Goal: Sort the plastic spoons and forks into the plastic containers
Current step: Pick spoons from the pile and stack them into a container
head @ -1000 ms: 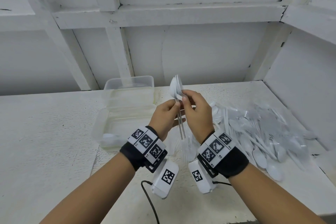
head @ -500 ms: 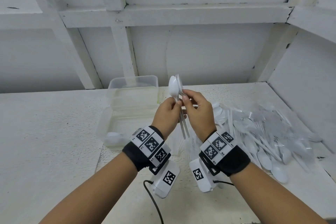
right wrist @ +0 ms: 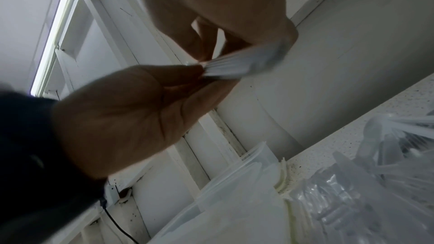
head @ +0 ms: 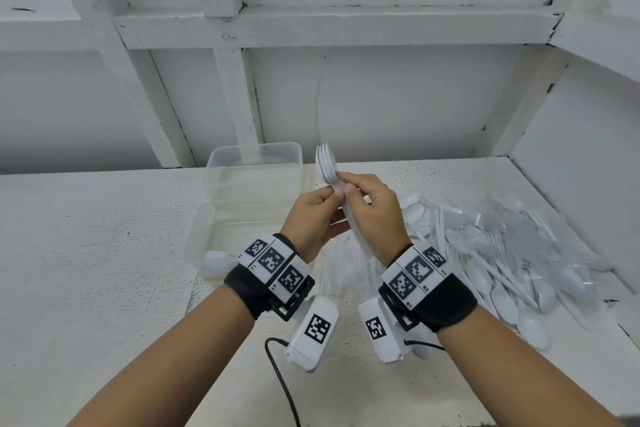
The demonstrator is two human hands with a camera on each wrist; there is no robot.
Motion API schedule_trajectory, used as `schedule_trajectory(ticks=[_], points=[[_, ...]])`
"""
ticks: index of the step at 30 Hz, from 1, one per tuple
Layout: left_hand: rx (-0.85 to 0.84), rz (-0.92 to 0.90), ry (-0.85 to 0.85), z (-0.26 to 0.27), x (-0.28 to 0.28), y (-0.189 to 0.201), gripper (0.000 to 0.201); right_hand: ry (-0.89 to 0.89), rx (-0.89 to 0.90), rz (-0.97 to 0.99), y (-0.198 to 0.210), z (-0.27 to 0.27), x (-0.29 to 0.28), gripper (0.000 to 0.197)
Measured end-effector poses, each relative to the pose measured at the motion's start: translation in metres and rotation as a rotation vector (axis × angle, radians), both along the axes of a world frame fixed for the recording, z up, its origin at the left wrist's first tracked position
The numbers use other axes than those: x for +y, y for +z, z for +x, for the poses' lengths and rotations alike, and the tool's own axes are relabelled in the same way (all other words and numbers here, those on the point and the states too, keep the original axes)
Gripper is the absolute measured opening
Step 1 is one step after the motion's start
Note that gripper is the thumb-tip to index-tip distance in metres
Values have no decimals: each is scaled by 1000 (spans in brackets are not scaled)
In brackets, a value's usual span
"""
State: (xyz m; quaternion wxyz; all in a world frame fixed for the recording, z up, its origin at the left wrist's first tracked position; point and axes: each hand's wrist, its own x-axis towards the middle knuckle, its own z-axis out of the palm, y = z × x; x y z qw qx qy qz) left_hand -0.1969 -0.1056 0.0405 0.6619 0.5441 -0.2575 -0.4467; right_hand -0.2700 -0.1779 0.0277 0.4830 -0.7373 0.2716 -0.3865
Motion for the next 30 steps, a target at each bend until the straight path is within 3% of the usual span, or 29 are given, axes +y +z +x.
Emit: schedule_trajectory(ticks=[3, 5, 9, 13, 18, 20, 23, 25, 30], points=[[32, -9, -6, 4, 2, -2, 22, 25, -12, 234, 4, 3, -3, 17], [55, -12, 18, 6, 4, -1, 20, 29, 29, 278, 7, 3, -5, 28], [57, -1, 157, 20, 7, 1, 15, 97, 207, -80, 12, 2, 2, 37], [107, 14, 269, 37, 14, 1, 14, 111, 589, -464, 7, 14, 14, 45], [88, 54, 292, 50, 35, 2, 16, 183, 585, -584, 4, 42, 25, 41], [-78, 158, 298, 65, 48, 4, 16, 228, 576, -580, 7, 53, 25, 35], [-590, 459, 255, 105, 78, 3, 20, 310, 627, -506, 9, 71, 17, 30], [-845, 677, 216, 135, 98, -4, 28, 379, 717, -486, 6, 83, 14, 29], [-917, 1046, 122, 180, 119, -34, 51, 605, 964, -526, -15, 113, 17, 31]])
